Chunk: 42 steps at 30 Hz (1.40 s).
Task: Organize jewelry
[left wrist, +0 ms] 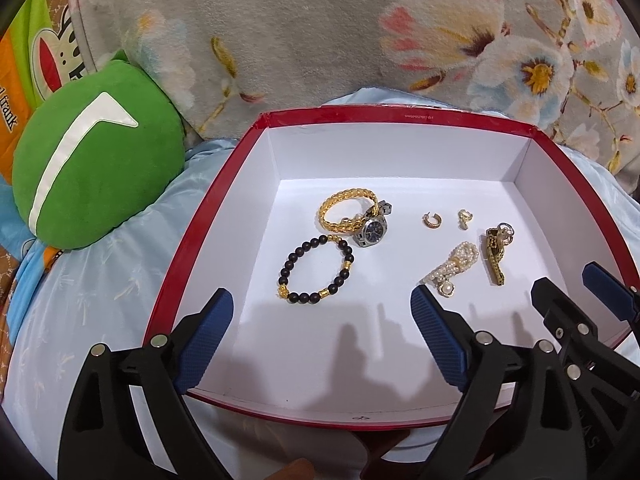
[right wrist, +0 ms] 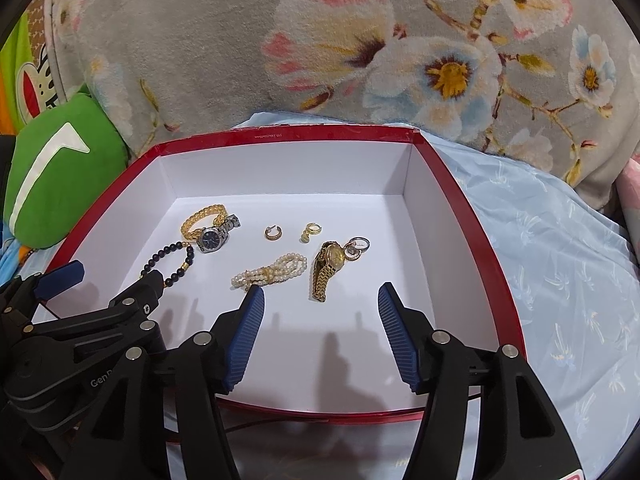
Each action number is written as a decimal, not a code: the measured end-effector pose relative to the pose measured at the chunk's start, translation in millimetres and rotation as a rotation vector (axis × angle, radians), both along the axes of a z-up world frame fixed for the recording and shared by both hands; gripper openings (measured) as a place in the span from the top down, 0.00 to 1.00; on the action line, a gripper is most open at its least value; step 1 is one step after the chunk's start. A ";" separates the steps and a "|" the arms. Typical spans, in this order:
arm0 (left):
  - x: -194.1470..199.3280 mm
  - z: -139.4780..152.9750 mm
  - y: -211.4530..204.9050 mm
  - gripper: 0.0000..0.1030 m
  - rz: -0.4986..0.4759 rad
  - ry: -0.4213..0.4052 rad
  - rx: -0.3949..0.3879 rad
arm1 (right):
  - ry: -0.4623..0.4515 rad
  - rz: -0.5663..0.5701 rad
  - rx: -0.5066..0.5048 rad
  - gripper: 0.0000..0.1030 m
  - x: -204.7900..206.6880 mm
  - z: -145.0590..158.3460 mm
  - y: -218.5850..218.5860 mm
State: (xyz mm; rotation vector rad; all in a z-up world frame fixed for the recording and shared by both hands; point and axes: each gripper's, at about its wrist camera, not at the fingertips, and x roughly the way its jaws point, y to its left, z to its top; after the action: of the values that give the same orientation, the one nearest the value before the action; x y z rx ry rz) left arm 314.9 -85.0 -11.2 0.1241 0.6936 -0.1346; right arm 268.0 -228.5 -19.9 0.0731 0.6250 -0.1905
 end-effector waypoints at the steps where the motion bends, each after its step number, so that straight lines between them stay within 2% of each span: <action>1: 0.3 0.1 -0.3 0.15 0.000 0.000 0.000 | -0.001 -0.001 0.000 0.43 -0.2 -0.1 0.1; 10: 0.9 -0.1 0.7 0.11 0.011 0.005 0.007 | -0.001 0.001 0.000 0.43 -0.3 -0.7 0.1; 21: -0.5 1.5 2.3 0.10 0.006 0.032 -0.002 | 0.008 -0.008 0.009 0.40 -6.2 3.2 0.4; 26: -6.1 5.2 -0.4 0.10 0.024 0.016 0.017 | 0.009 -0.011 0.016 0.39 -10.6 4.2 -0.4; 42: -6.7 5.3 1.3 0.10 0.034 0.028 0.009 | 0.008 -0.012 0.016 0.39 -12.5 2.9 -0.3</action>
State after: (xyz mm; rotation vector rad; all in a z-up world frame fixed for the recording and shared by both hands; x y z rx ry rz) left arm 308.2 -83.6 -5.8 0.1192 0.7237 -0.1004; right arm 255.6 -228.8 -17.0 0.0912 0.6338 -0.1979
